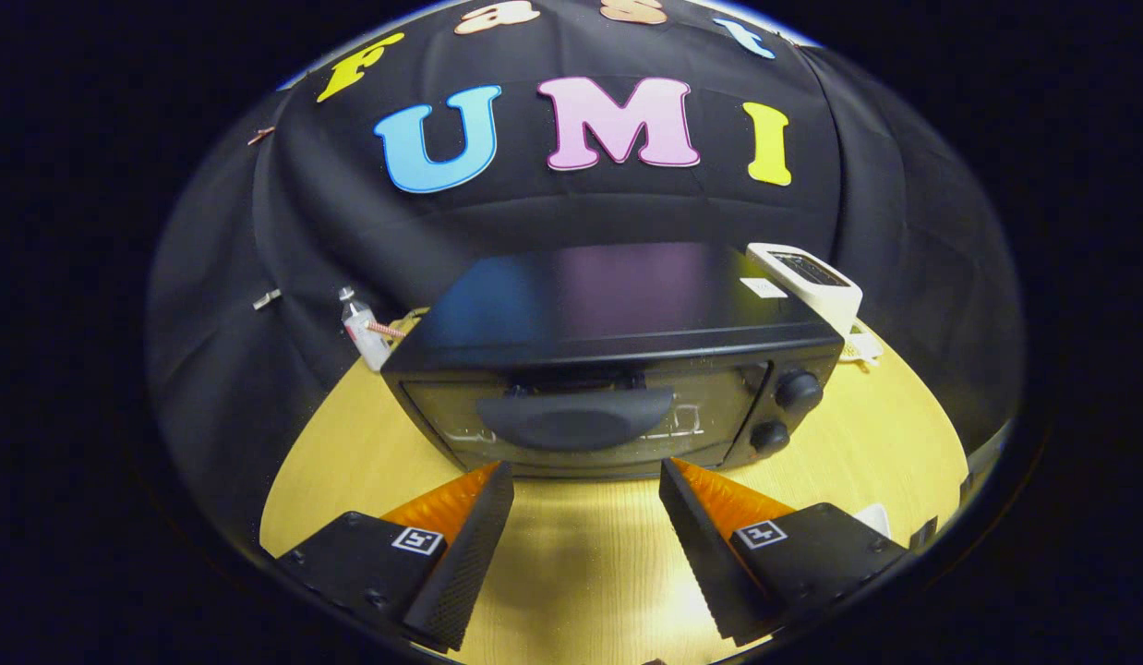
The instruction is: Open the toaster oven, put the food inside, and close the toaster oven door.
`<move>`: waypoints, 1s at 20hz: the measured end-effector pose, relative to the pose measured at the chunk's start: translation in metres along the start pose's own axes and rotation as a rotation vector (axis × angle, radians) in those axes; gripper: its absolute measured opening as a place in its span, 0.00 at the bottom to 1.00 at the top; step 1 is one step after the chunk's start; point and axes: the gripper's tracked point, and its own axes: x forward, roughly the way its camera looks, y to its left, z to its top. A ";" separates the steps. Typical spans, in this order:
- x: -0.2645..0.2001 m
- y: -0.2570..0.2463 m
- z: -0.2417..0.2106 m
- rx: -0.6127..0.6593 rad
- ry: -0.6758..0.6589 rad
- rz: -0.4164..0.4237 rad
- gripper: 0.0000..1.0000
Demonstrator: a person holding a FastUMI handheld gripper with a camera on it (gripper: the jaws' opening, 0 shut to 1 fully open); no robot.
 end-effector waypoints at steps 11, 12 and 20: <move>-0.061 -0.007 0.068 -0.031 -0.209 0.042 0.98; -0.071 -0.014 0.075 -0.029 -0.228 0.036 0.98; -0.151 -0.059 0.109 -0.003 -0.342 -0.010 0.98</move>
